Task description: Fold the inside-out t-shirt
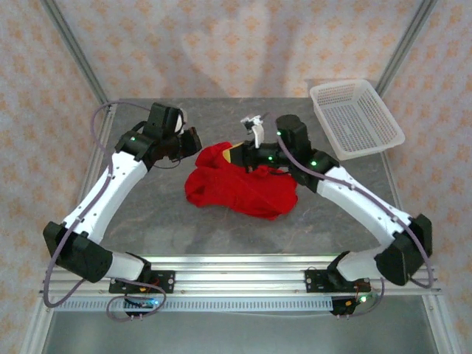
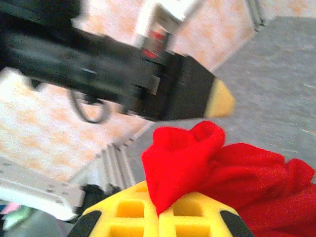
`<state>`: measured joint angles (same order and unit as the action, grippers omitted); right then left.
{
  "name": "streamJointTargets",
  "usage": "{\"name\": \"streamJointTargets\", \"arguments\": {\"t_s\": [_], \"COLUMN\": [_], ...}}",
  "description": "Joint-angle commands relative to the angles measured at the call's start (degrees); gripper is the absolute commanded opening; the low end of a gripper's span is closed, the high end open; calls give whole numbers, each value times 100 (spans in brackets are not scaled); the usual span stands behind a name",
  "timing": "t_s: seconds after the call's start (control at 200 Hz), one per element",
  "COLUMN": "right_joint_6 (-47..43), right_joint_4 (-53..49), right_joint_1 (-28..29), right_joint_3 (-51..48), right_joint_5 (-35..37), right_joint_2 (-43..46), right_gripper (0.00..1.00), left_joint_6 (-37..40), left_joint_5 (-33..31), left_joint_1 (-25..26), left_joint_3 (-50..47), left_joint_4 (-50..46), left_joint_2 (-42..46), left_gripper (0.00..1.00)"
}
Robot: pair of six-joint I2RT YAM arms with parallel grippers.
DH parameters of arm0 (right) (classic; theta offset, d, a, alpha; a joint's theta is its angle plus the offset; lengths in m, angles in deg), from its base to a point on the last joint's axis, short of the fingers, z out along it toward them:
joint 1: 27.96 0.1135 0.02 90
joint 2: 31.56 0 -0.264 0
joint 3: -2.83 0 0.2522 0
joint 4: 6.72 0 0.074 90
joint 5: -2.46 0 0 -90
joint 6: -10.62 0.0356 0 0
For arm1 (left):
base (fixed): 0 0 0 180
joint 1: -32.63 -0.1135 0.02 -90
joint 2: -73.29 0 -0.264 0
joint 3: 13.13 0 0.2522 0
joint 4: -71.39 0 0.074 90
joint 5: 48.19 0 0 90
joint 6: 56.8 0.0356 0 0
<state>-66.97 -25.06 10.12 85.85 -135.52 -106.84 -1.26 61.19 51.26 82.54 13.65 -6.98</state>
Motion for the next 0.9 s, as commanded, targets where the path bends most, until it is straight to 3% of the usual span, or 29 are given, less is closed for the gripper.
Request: {"name": "streamJointTargets", "arguments": {"t_s": [0.0, 0.105, 0.165, 0.305, 0.455, 0.676, 0.776, 0.861, 0.896], "right_joint_6": [1256, 1395, 1388, 1256, 1128, 1237, 1282, 1345, 1387], "right_joint_4": [1233, 1336, 1332, 1125, 902, 934, 895, 956, 1024], "right_joint_1": [-92, -226, -257, -293, -293, -289, -293, -293, -290], "right_joint_3": [-320, -443, -488, -489, -380, -158, -72, -94, -112], "right_joint_5": [-196, 16, 102, 210, 217, -95, -162, -36, 2], "right_joint_2": [343, 304, 273, 137, -46, -251, -263, -224, -193], "right_gripper": [0, 0, 0, 0, 0, 0, 0, 0, 0], "left_joint_6": [218, 161, 104, -404, -1131, -1480, -1981, -2195, -2276], "left_joint_5": [-314, -339, -444, -536, -42, 703, 1076, 1172, 1127], "left_joint_1": [-79, -79, -79, -79, 103, 341, 343, 365, 369], "left_joint_3": [-48, -72, -191, -659, -1276, -1578, -1790, -1808, -1852], "left_joint_4": [-33, 21, 37, 111, 671, 1140, 1965, 2096, 2147], "left_joint_2": [-124, 112, 446, 1387, 2011, 1351, 1051, 795, 780], "left_gripper": [8, 34, 41, 45, 46, 56, 70, 71, 65]}}
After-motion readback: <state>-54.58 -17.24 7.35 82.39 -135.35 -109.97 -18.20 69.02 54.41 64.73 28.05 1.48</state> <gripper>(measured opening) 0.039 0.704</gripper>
